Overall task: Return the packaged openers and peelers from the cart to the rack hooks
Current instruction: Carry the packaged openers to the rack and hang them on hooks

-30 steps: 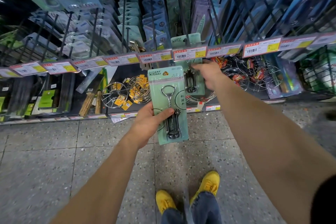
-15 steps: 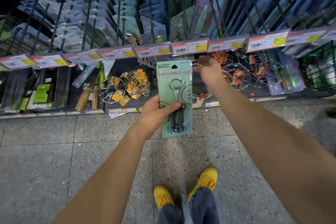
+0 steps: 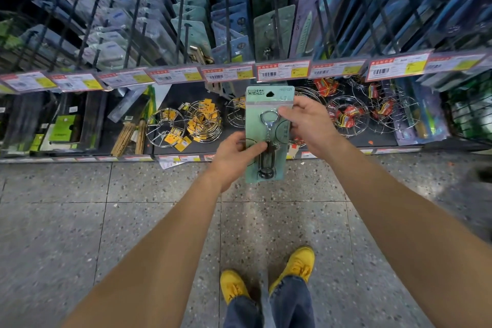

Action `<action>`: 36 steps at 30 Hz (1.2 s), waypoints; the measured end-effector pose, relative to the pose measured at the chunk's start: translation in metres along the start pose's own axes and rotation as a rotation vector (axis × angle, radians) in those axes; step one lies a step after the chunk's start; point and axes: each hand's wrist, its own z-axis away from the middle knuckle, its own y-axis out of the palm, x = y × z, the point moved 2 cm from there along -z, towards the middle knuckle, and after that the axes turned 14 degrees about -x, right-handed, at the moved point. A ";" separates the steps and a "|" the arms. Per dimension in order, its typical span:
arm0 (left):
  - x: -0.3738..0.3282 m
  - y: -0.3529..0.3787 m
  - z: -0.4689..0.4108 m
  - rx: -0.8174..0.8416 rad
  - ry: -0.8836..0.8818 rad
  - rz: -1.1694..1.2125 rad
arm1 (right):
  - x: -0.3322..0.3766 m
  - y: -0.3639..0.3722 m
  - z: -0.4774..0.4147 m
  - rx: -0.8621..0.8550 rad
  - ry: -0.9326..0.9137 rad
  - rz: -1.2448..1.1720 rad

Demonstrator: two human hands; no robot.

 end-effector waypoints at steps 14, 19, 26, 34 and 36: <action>-0.003 0.011 -0.030 -0.081 0.126 -0.165 | 0.005 0.006 -0.035 -0.220 -0.042 -0.013; -0.008 0.015 -0.039 -0.113 0.158 -0.141 | 0.008 0.006 -0.043 -0.252 -0.041 -0.050; -0.006 0.020 -0.045 -0.150 0.162 -0.178 | 0.011 0.010 -0.049 -0.272 -0.086 -0.005; -0.002 0.028 -0.049 -0.166 0.208 -0.178 | 0.010 0.003 -0.053 -0.298 -0.045 -0.011; -0.003 0.029 -0.051 -0.163 0.210 -0.167 | 0.014 0.002 -0.055 -0.295 -0.020 -0.008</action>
